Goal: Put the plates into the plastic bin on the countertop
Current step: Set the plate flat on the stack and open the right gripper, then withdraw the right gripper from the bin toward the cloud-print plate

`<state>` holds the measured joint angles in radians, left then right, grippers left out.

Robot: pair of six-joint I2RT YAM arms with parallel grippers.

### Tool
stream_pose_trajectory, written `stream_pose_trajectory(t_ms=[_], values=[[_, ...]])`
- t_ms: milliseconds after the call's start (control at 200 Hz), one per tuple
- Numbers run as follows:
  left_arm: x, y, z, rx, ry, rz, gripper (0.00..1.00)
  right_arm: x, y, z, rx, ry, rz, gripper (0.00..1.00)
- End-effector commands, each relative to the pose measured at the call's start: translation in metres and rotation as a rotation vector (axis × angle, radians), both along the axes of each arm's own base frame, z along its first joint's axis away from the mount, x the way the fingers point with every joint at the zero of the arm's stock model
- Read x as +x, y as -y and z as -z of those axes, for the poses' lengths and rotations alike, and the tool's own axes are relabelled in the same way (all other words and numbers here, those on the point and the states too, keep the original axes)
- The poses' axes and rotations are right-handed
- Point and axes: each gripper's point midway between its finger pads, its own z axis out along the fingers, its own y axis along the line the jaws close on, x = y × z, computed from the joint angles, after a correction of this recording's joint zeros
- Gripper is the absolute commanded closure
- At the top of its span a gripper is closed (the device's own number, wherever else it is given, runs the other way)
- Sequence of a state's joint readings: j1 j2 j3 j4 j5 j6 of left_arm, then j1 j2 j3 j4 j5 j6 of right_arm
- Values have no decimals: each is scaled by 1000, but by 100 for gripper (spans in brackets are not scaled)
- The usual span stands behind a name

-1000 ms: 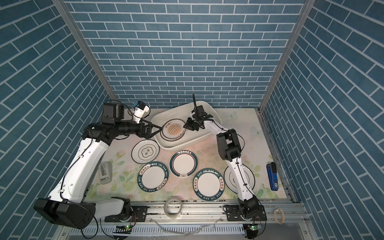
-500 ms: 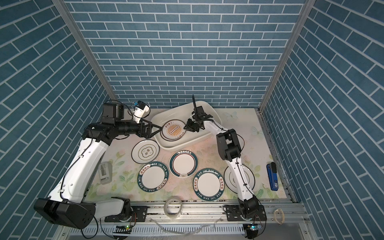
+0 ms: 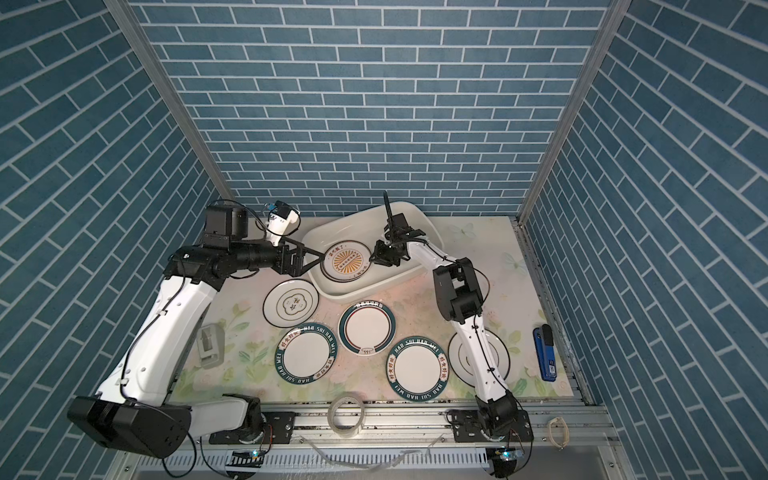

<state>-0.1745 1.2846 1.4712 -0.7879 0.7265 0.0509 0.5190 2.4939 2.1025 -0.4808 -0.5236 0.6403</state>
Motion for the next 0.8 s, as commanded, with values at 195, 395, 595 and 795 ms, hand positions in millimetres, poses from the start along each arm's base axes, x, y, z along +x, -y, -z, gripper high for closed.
stream_pose_trajectory(t_ms=[195, 395, 595, 795], values=[[-2, 0, -10, -17, 22, 5, 0, -8, -4, -31, -1, 62, -40, 76], [0, 1, -8, -17, 14, 7, 0, -11, -7, -31, 5, 48, -52, 76], [2, 1, -8, -14, 13, 6, 0, -10, -4, -36, -16, 74, -53, 76], [-1, -2, -12, 3, 30, 4, 1, 4, 23, -99, -115, 269, -5, 72]])
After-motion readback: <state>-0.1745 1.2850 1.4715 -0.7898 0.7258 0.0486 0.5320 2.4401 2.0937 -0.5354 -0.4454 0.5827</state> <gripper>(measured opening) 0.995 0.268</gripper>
